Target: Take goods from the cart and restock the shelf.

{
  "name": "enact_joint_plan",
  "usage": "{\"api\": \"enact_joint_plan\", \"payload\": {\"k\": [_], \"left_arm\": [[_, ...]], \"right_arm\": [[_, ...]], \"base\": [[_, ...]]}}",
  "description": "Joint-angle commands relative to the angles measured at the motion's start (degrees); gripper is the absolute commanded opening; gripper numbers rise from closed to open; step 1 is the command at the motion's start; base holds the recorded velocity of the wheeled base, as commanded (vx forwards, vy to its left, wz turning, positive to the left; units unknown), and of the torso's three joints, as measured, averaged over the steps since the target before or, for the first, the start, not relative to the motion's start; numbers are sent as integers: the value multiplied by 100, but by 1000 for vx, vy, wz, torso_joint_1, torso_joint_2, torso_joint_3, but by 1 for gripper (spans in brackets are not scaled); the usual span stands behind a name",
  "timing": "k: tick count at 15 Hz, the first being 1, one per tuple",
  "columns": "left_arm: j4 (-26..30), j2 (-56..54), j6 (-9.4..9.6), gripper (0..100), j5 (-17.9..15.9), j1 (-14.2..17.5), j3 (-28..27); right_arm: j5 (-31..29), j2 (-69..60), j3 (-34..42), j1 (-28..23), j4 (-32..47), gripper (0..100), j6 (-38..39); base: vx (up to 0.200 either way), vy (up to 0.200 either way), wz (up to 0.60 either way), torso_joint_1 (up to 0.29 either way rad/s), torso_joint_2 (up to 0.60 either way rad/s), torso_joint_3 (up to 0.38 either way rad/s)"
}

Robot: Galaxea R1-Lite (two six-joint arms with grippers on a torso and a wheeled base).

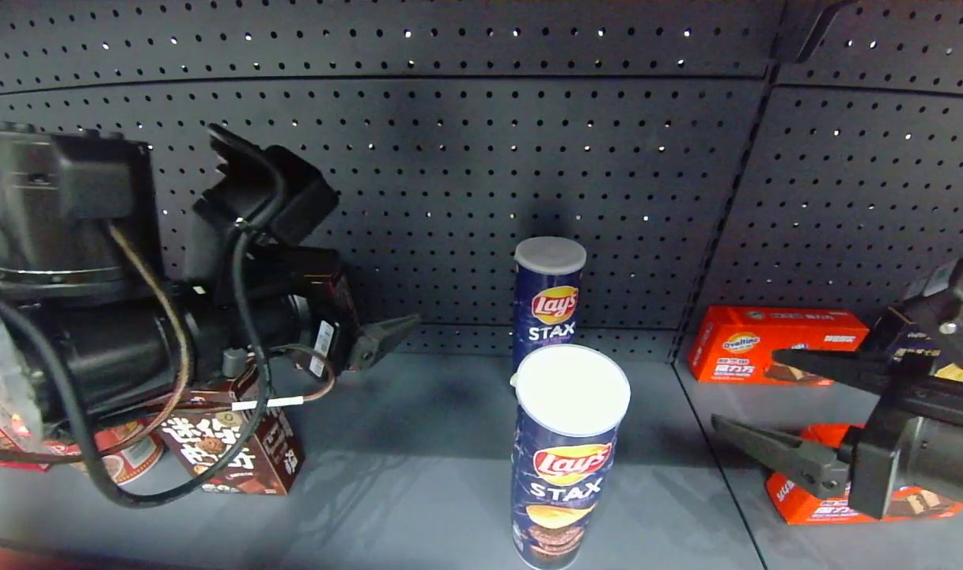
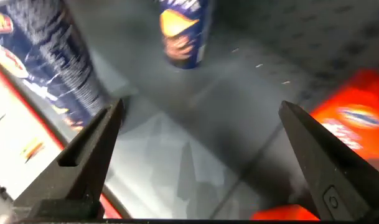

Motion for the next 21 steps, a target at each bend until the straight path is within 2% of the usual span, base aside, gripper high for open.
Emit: {"api": "enact_joint_plan", "payload": {"k": [1, 4, 8, 9, 10, 11, 12, 14, 16, 17, 19, 21], "left_arm": [[-303, -656, 16, 100, 22, 20, 461], [-338, -1200, -10, 100, 180, 363, 655], [-303, -2194, -36, 100, 154, 1409, 1279], [-285, -2519, -159, 100, 145, 1734, 1428], [-268, -2747, -309, 100, 145, 1910, 1516], [-268, -2747, -309, 100, 145, 1910, 1516], [-171, -3055, -423, 100, 154, 2182, 1613], [-83, -3503, -432, 100, 145, 2516, 1973], [-74, -3943, -441, 100, 145, 2754, 2439], [-39, -4321, -449, 100, 145, 2947, 2843], [75, -4901, -537, 100, 233, 3044, 3423], [497, -5569, -555, 100, 444, 3255, 3845]], "right_arm": [[8, -448, 18, -340, -6, 100, 1], [17, -765, 105, -656, -6, 100, 45], [43, -1239, 439, -1219, -15, 100, 89], [43, -1433, 554, -1386, -15, 100, 89], [43, -1582, 659, -1500, -6, 100, 89], [43, -1582, 659, -1500, -6, 100, 89], [52, -1758, 791, -1685, 3, 100, 89], [69, -2013, 1019, -1913, 12, 100, 80], [69, -2320, 1318, -2203, 12, 100, 80], [69, -2637, 1643, -2493, 20, 100, 89], [69, -3111, 2206, -2775, 47, 100, 89], [69, -3533, 2681, -3056, 47, 100, 89]], "base": [[0, 0, 0, 0, 0, 0], [0, 0, 0, 0, 0, 0], [0, 0, 0, 0, 0, 0], [0, 0, 0, 0, 0, 0], [0, 0, 0, 0, 0, 0], [0, 0, 0, 0, 0, 0], [0, 0, 0, 0, 0, 0], [0, 0, 0, 0, 0, 0], [0, 0, 0, 0, 0, 0], [0, 0, 0, 0, 0, 0], [0, 0, 0, 0, 0, 0], [0, 0, 0, 0, 0, 0]]}}
